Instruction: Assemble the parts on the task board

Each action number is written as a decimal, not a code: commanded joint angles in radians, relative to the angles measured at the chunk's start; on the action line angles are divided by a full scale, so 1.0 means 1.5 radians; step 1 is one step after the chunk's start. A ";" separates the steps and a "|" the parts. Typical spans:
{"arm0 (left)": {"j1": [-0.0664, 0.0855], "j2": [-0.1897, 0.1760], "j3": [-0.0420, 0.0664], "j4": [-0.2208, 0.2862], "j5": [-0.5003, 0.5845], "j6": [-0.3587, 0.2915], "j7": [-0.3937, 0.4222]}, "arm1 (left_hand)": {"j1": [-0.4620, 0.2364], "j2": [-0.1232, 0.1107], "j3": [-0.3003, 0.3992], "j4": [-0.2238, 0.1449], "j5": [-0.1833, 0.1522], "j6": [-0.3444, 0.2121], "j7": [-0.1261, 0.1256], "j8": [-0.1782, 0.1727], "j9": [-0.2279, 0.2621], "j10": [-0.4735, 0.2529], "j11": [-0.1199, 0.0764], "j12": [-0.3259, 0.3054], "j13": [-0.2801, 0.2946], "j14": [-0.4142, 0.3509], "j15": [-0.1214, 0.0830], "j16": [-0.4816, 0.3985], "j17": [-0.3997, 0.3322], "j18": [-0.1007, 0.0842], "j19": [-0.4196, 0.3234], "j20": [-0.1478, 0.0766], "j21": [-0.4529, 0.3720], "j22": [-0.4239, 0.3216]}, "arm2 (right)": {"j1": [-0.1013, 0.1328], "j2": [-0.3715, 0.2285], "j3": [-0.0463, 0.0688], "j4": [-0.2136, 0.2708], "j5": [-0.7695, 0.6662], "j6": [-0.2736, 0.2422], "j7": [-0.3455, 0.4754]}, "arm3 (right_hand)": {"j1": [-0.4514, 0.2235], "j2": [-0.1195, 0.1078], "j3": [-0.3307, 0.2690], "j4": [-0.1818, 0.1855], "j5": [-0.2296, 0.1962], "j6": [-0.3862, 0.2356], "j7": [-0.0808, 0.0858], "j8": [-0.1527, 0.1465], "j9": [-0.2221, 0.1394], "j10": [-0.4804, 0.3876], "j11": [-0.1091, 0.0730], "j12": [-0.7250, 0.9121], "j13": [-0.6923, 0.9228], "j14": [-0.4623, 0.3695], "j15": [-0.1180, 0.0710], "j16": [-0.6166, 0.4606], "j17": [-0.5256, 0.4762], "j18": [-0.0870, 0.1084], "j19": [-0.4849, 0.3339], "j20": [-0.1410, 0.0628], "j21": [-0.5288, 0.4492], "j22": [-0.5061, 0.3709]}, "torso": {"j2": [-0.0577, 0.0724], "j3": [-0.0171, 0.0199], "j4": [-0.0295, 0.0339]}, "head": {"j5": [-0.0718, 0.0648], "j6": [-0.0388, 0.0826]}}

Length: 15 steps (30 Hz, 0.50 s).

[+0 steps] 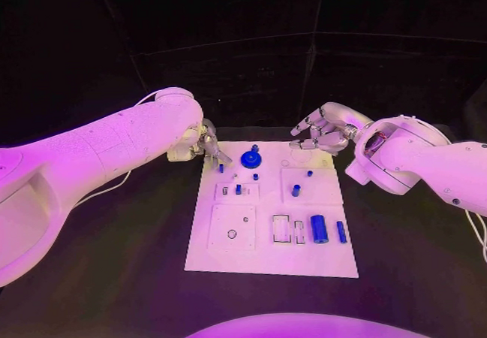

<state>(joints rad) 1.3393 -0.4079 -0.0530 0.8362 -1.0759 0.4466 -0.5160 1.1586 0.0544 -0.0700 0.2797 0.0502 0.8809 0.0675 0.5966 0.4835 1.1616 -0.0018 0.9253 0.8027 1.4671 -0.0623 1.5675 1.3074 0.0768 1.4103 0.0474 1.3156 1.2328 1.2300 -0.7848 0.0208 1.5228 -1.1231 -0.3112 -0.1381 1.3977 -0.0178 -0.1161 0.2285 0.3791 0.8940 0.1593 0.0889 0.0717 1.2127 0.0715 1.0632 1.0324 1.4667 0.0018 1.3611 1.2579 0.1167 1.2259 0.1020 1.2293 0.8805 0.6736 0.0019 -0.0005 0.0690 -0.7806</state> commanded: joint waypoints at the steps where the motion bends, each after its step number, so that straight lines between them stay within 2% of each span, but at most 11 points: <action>1: 0.000 0.001 0.000 -0.001 -0.005 0.013 0.007 | 0.008 0.000 0.001 -0.005 -0.002 0.004 0.001 0.002 -0.001 0.006 -0.001 0.002 0.000 0.069 -0.003 0.002 0.176 0.000 0.003 -0.003 0.003 0.000 | 0.001 0.001 0.000 0.001 0.001 0.002 0.005 | 0.002 0.007 0.001 0.003 0.004 0.002 0.001 0.003 -0.001 -0.002 0.000 -0.002 -0.001 0.024 -0.006 -0.001 0.001 0.009 -0.003 -0.001 -0.004 0.000 | 0.000 -0.0001 0.0002 | -0.001 0.000; 15: -0.002 0.004 0.000 -0.003 -0.005 0.013 0.012 | 0.030 0.008 0.010 -0.013 -0.002 0.005 0.001 0.001 -0.004 0.006 -0.001 0.003 -0.001 0.069 -0.003 0.002 0.176 0.000 0.004 -0.004 0.004 0.002 | 0.001 0.002 0.000 0.000 0.001 0.002 0.005 | 0.002 0.007 0.001 0.003 0.004 0.002 0.001 0.003 -0.001 -0.002 0.000 -0.002 -0.001 0.024 -0.006 -0.001 0.001 0.009 -0.003 -0.001 -0.004 0.000 | 0.000 0.0005 0.0000 | 0.001 0.000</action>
<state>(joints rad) 1.3349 -0.4028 -0.0533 0.8332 -1.0769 0.4549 -0.5095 1.1957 0.0685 -0.0545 0.2642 0.0502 0.8808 0.0675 0.5966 0.4782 1.1615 -0.0017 0.9253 0.8015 1.4671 -0.0623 1.5676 1.3074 0.0769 1.4129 0.0447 1.3156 1.2353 1.2300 -0.7832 0.0208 1.5218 -1.1230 -0.3112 -0.1381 1.4013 -0.0141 -0.1161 0.2285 0.3791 0.8940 0.1593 0.0889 0.0717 1.2128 0.0715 1.0632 1.0325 1.4667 0.0018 1.3611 1.2579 0.1167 1.2260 0.1020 1.2294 0.8806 0.6734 0.0020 -0.0005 0.0709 -0.7799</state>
